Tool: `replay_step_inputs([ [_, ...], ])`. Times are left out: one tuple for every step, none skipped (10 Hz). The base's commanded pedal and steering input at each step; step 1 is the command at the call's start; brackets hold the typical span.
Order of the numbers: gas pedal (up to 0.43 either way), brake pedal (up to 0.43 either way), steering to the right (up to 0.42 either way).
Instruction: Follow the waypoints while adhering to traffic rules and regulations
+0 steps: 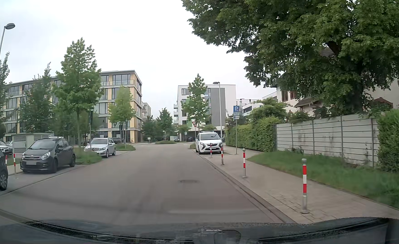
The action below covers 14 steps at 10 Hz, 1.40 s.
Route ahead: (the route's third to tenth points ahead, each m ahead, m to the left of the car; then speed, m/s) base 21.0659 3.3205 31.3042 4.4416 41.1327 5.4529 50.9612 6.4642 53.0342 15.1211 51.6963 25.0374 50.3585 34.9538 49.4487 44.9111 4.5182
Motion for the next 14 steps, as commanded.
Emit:
replay_step_inputs([
  [0.177, 0.000, -0.143],
  [0.169, 0.000, -0.129],
  [0.169, 0.000, -0.117],
  [0.157, 0.000, -0.106],
  [0.150, 0.000, -0.093],
  [0.150, 0.000, -0.078],
  [0.138, 0.000, -0.070],
  [0.138, 0.000, -0.065],
  [0.138, 0.000, -0.059],
  [0.138, 0.000, -0.052],
  [0.130, 0.000, -0.048],
  [0.130, 0.000, -0.041],
  [0.118, 0.000, -0.028],
  [0.098, 0.000, -0.018],
])
